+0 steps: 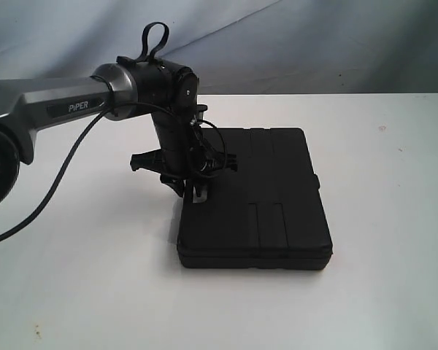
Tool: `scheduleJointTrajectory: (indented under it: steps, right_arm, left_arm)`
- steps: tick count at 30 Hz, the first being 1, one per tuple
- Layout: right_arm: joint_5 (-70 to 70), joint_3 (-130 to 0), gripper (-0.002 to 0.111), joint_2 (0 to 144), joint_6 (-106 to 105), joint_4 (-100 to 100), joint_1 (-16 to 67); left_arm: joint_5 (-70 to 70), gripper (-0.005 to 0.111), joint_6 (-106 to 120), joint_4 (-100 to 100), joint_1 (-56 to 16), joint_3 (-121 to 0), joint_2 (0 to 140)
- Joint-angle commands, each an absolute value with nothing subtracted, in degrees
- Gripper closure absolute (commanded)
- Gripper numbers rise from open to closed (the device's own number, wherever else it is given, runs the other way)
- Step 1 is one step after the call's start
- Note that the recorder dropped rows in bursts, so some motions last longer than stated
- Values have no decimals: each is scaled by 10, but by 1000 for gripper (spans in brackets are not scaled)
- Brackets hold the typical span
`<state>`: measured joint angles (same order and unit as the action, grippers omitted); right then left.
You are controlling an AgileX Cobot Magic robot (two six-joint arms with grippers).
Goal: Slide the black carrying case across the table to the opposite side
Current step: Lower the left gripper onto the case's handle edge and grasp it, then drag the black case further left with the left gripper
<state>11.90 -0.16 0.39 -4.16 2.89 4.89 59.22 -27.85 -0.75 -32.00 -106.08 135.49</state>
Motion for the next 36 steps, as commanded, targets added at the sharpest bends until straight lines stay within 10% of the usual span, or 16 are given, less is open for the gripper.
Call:
scheduleJointTrajectory:
  steps: [1, 36]
  right_arm:
    - [121, 0, 108, 0, -42, 30, 46]
    - [121, 0, 108, 0, -42, 30, 46]
  left_arm:
    - [590, 101, -284, 0, -319, -1063, 1354]
    - [539, 107, -249, 64, -232, -935, 1271]
